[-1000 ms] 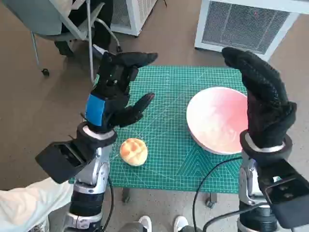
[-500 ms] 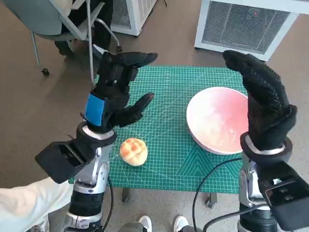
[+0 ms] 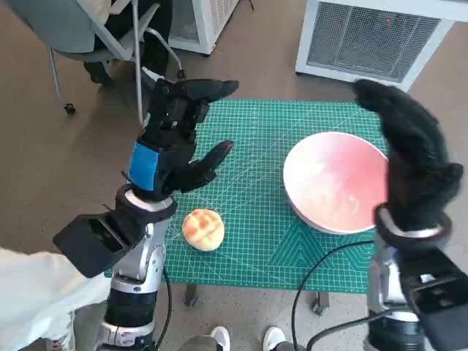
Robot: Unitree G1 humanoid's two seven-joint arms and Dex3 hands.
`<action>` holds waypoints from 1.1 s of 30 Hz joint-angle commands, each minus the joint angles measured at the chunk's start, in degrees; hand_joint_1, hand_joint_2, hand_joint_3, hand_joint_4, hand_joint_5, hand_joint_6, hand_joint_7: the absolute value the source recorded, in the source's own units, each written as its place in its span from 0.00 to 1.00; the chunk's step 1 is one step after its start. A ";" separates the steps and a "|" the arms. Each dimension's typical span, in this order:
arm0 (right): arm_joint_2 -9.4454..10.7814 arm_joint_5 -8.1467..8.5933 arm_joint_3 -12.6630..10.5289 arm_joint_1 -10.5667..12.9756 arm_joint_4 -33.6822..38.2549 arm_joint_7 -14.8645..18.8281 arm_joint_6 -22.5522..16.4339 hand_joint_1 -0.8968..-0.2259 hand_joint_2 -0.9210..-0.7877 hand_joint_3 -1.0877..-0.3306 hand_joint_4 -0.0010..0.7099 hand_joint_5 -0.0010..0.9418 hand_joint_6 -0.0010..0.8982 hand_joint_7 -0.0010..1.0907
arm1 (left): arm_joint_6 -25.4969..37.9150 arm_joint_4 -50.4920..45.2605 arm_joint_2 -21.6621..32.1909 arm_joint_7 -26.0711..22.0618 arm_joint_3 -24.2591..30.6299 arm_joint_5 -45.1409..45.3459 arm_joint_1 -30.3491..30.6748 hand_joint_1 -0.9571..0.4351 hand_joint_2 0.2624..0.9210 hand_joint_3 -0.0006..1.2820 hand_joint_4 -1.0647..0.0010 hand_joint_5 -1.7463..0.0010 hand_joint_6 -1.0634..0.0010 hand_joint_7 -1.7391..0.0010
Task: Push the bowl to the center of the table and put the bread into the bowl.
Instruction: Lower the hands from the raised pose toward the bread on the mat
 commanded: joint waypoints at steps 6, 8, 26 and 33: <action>-4.96 -2.10 -10.98 -0.51 23.04 -9.10 -6.73 0.74 0.00 0.76 0.59 0.00 0.19 0.56 | -0.12 -1.15 0.28 0.10 0.81 -0.53 1.15 0.43 1.00 0.34 0.97 0.47 1.00 0.33; -5.89 -1.85 -11.84 -1.57 28.35 -10.12 -7.60 0.74 0.00 0.74 0.58 0.00 0.19 0.56 | -0.15 -1.01 0.24 0.11 0.98 -0.62 1.15 0.43 1.00 0.34 0.97 0.47 1.00 0.33; -9.11 0.59 -14.00 -8.89 63.13 -13.16 -2.94 0.76 0.00 0.70 0.55 0.00 0.28 0.39 | -0.18 -0.41 0.12 0.09 2.36 -1.57 1.14 0.45 1.00 0.35 0.98 0.46 1.00 0.34; -7.04 1.02 -13.17 -11.13 67.87 -13.04 0.35 0.80 0.00 0.69 0.56 0.01 0.30 0.39 | 0.00 -0.82 0.12 0.19 2.69 -1.69 1.44 0.46 1.00 0.36 0.98 0.46 1.00 0.34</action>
